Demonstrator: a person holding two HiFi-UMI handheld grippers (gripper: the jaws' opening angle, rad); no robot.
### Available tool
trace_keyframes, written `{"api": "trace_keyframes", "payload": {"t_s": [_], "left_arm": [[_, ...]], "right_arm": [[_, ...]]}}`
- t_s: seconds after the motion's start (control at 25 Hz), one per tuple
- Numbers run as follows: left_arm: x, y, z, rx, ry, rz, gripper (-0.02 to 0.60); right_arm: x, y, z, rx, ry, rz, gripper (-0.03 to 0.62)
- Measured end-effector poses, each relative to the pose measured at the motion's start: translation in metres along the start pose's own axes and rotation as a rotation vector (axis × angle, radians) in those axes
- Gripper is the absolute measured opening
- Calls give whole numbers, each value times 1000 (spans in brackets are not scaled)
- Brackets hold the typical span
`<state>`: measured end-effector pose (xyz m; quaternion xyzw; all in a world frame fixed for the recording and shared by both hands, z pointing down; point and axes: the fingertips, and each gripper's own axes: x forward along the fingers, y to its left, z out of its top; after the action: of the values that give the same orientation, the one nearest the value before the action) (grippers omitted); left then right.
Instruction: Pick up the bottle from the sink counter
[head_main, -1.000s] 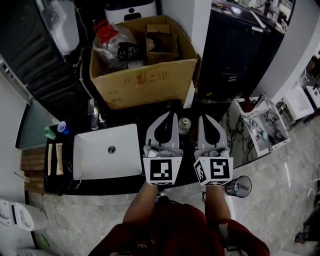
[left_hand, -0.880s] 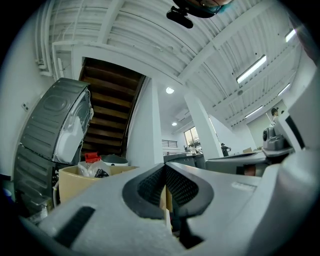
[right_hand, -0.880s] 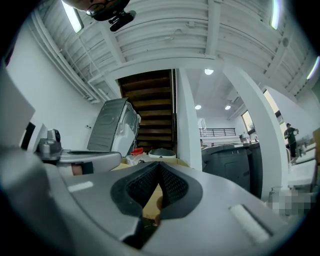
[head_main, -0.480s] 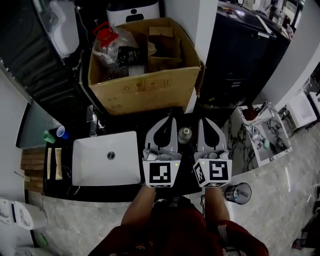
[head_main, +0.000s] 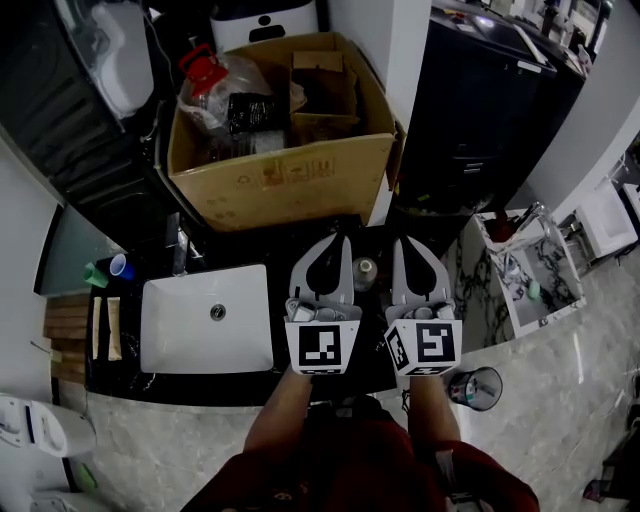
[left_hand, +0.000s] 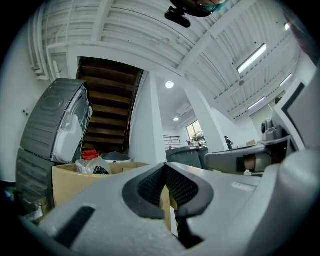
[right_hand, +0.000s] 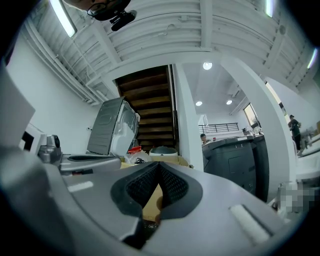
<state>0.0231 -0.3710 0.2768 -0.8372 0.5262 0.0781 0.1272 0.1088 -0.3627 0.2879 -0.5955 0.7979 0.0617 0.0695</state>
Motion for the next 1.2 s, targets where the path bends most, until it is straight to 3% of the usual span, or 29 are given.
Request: {"api": "trace_keyframes", "payload": {"t_s": [0.52,1.2], "left_arm": [[4,3,-24,-47,50,12,3],[0,4,-75,-50,163,25,3]], "right_arm": [[2,-3,-21,11,41,-1,2],[11,-7,-87,53,160,7,2]]}}
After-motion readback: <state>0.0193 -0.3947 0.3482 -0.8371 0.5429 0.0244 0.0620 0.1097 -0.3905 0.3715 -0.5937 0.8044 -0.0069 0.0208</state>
